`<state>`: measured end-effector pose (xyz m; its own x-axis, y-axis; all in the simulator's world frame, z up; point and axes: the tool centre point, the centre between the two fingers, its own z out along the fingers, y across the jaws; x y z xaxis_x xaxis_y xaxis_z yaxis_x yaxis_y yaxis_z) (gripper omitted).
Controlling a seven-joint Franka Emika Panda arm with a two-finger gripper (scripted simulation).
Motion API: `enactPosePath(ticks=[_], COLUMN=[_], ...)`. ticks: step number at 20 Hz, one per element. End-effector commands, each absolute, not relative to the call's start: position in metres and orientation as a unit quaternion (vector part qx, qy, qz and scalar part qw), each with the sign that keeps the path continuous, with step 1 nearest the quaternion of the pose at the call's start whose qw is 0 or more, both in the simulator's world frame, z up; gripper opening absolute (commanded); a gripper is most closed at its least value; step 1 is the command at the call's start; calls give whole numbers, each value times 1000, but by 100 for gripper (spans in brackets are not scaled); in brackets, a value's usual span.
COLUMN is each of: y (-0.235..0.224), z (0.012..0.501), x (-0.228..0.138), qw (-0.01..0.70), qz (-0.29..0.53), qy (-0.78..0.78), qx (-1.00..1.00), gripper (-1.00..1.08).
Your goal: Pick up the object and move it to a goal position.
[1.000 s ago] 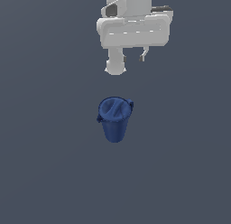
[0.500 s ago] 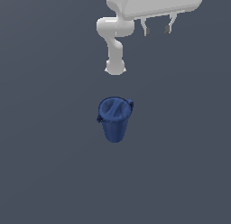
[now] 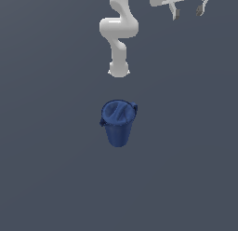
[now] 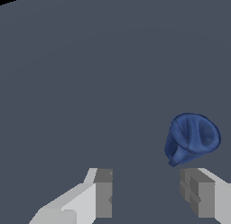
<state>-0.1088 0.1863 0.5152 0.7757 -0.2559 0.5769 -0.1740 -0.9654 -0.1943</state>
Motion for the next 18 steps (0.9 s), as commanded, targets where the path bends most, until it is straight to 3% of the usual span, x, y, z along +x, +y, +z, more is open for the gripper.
enactPosePath(ticks=[1, 9, 18], y=[202, 243, 268], z=[518, 502, 448], x=[-113, -120, -113], qw=[63, 45, 9], qz=[-335, -391, -440], qy=[123, 151, 184], qx=[-932, -907, -879], gripper=[28, 28, 28])
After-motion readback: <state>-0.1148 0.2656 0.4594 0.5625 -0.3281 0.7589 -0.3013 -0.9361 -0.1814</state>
